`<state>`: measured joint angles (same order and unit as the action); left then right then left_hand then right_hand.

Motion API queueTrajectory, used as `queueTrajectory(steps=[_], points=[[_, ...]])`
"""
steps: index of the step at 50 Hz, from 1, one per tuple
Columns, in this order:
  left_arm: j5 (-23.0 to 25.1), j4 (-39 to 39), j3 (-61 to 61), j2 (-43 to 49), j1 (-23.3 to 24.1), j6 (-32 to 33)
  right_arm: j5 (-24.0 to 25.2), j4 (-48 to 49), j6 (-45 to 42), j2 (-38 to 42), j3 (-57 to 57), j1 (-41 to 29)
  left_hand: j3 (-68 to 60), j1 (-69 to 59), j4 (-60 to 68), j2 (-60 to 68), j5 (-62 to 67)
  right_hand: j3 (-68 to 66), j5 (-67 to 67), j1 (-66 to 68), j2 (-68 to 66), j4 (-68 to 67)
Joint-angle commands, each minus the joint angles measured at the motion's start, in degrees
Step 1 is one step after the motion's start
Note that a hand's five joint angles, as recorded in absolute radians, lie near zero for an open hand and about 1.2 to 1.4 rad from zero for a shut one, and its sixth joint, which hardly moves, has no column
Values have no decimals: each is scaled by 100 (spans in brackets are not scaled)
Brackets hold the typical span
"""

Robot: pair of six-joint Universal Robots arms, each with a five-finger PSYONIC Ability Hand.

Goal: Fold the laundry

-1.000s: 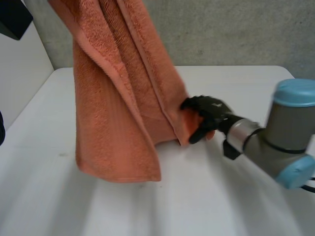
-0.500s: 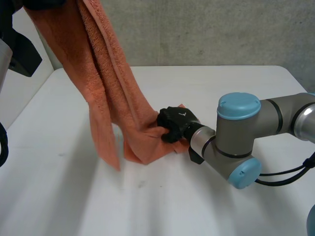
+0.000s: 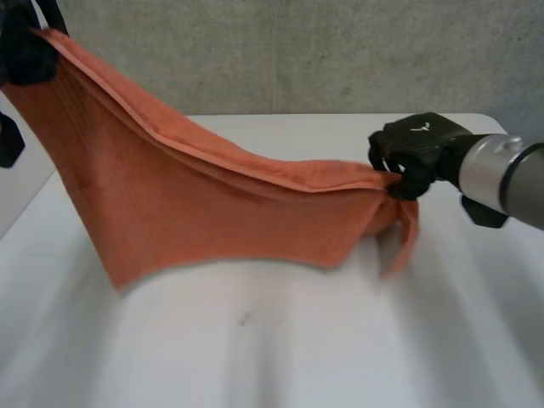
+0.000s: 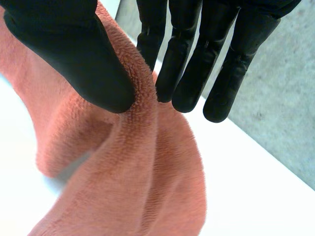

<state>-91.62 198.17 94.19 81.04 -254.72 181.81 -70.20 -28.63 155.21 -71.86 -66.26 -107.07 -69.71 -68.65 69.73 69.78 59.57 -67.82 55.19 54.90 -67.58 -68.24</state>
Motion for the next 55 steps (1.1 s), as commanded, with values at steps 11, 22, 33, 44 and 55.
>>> queueTrajectory(steps=[11,22,33,44,55], points=[[118,-94,583,1590,89,56,-12,-943,-1283,524,-537,301,-1029,-1135,1027,1022,1043,-1218,1481,2510,-1242,-1176],[100,310,-1562,2522,107,38,-680,1500,-571,1060,1484,239,-1029,-1135,1027,1022,1043,-1218,1481,2510,-1242,-1176],[30,2411,-2502,2091,-60,30,-741,4295,194,-117,1309,239,-1029,-1135,1027,1022,1043,-1218,1481,2510,-1242,-1176],[74,2244,-410,2003,-342,-14,-187,3214,176,-355,-519,301,-1029,-1135,1027,1022,1043,-1218,1481,2510,-1242,-1176],[100,2226,961,2706,-289,65,6,2880,88,858,-1662,283,-1029,-1135,1027,1022,1043,-1218,1481,2510,-1242,-1176]])
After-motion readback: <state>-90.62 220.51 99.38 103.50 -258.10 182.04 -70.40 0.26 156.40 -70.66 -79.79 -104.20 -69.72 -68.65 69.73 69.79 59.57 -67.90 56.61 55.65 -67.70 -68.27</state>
